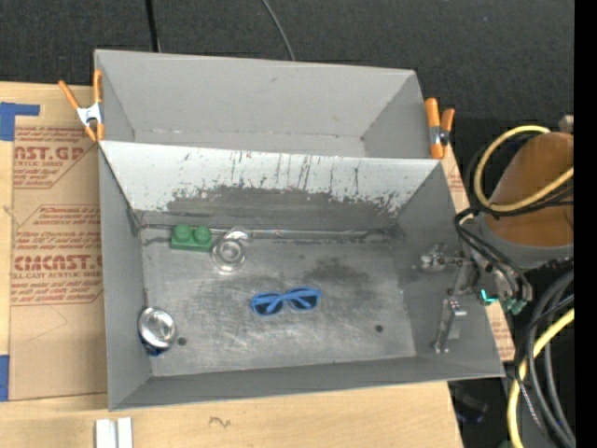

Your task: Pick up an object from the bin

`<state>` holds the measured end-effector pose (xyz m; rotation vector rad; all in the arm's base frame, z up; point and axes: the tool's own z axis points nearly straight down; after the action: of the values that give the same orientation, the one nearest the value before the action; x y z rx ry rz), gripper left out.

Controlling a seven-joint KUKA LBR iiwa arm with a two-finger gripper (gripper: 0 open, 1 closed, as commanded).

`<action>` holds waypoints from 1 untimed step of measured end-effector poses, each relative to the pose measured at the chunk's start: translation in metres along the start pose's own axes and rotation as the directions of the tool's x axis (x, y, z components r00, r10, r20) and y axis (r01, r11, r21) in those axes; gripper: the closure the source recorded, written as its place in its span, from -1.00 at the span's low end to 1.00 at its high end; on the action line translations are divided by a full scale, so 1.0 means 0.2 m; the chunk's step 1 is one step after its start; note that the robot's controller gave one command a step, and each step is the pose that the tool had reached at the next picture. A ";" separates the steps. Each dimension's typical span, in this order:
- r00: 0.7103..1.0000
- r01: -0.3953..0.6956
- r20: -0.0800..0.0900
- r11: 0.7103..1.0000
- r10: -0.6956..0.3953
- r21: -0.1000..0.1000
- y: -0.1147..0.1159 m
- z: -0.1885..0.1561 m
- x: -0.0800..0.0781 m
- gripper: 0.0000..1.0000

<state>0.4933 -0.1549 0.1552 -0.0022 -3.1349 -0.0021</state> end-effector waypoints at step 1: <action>0.995 0.095 0.014 0.996 -0.094 -0.001 0.46 0.42 -0.47 -1.00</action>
Offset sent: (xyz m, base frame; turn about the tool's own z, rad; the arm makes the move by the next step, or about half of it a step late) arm 0.0908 0.0845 -0.0821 -0.0865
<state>0.5871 -0.0637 0.0704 0.1467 -3.1459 -0.0056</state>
